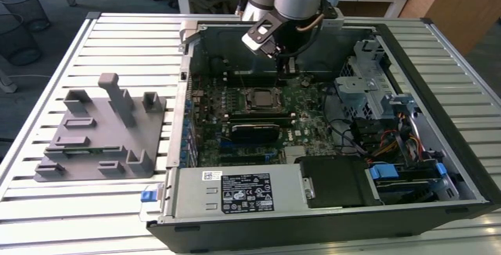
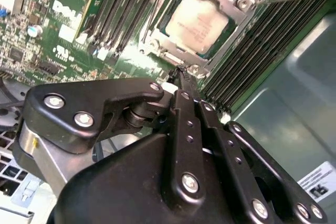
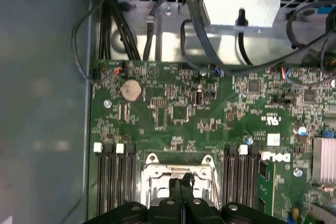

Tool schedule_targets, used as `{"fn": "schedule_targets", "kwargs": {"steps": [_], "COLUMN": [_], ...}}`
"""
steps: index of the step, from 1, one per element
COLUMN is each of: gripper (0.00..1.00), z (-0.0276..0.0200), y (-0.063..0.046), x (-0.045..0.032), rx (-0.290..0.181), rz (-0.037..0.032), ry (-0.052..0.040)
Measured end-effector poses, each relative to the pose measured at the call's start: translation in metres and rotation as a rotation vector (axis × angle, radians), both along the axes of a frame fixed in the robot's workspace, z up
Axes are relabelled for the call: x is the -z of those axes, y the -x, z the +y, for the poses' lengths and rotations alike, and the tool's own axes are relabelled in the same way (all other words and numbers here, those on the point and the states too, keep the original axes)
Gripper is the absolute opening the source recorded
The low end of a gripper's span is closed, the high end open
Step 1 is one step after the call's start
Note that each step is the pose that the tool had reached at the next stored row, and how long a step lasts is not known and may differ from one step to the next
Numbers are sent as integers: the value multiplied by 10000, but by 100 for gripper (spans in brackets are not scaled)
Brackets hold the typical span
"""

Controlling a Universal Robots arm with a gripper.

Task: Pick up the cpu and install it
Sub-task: 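Close the cpu cover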

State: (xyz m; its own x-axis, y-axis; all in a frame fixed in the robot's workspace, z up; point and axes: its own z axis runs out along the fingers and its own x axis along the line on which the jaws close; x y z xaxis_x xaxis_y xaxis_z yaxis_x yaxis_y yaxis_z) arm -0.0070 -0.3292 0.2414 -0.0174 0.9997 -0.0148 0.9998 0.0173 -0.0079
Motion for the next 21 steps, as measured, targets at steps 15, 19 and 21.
{"fn": "schedule_targets", "kwargs": {"steps": [15,19,21], "gripper": [11,11,11], "z": [-4,-4,-4], "y": [408,466,478], "x": [107,132,149], "rx": [-62,-68,-66], "rz": [0,0,0], "ry": [-4,-5,-6]}}
